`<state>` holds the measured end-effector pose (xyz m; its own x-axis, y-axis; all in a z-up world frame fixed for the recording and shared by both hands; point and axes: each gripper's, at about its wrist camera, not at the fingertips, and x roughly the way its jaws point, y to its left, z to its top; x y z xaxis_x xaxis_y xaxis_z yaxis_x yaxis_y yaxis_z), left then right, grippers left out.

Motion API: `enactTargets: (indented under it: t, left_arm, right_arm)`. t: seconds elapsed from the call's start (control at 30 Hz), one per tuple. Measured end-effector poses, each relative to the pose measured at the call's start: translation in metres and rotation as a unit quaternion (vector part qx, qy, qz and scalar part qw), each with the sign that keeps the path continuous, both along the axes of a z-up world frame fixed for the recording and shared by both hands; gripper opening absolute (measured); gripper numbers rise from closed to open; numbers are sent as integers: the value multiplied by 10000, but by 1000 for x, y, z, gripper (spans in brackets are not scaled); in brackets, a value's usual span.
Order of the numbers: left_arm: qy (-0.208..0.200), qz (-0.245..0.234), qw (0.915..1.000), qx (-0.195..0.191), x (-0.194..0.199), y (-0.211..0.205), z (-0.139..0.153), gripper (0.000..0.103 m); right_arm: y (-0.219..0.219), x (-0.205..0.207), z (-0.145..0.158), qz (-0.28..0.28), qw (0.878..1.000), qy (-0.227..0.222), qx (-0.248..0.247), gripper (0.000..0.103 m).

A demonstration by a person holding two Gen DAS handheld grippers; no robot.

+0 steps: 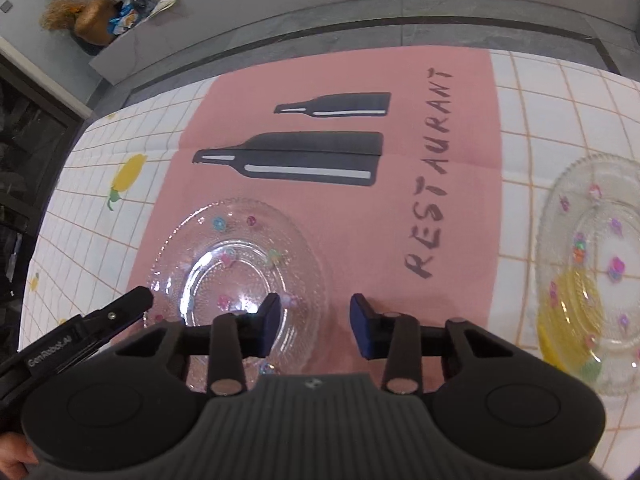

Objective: Organize plates and bowls
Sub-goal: 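Move both grippers to the large clear glass plate and close on its rim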

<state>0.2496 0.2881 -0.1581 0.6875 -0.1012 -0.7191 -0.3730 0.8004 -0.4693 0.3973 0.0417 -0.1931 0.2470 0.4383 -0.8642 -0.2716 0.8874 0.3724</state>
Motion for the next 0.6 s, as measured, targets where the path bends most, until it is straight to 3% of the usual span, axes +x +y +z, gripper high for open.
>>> enactTargets:
  t: [0.13,0.2,0.27,0.33,0.6]
  left_arm:
    - [-26,-13,10000,-39,4,-2,-1,33]
    - [-26,-82,10000,-26,6,-6,-2,29]
    - [-3,-141,9999,0,7,-9,-3,17]
    - [15,-122,9999,79,7,-12,-3,15]
    - [114,-122,9997,203,6,-18,1,13]
  right_arm:
    - [-1,2,-2,-8,10000,-21,77,27]
    - [-2,2,-4,9,9999,17,167,24]
    - [-2,2,-6,49,9996,142,253,16]
    - [-1,0,-6,46,9997,99,200,11]
    - [-3,2,-5,-94,9996,173,194,10]
